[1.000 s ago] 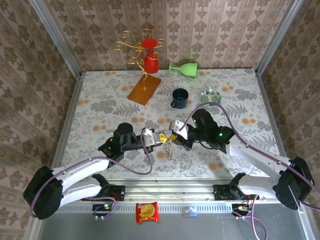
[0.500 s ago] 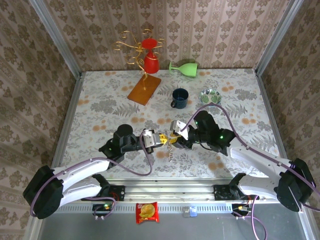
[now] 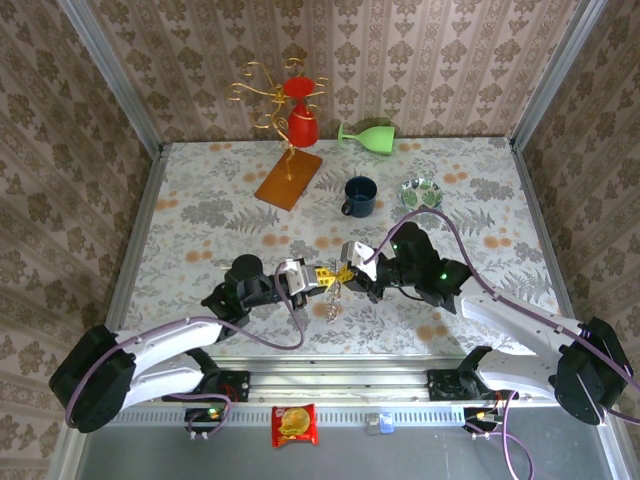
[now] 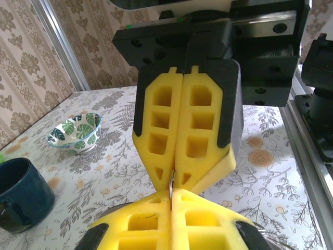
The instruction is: Put the keys on the keyring
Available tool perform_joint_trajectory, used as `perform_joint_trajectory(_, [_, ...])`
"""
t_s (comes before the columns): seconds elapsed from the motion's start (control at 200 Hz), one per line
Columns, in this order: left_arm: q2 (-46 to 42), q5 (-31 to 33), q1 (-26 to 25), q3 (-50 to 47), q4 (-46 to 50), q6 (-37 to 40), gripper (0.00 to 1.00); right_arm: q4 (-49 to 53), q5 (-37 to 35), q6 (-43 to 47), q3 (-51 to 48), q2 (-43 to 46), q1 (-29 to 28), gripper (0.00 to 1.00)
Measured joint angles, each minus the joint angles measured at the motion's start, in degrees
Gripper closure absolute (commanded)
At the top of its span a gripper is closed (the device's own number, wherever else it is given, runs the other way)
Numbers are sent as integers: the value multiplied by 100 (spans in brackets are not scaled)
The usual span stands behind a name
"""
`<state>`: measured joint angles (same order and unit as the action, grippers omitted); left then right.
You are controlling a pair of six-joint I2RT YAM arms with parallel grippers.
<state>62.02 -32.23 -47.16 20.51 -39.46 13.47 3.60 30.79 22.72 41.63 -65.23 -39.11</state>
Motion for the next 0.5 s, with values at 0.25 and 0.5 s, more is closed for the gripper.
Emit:
perform_joint_trajectory(0.25, [-170, 74, -7, 107, 514, 273, 75, 942, -125, 566, 428, 0, -24, 100])
perform_joint_trajectory(0.5, [-221, 79, -7, 605, 1491, 850, 77, 2094, -586, 1388, 1329, -238, -295, 100])
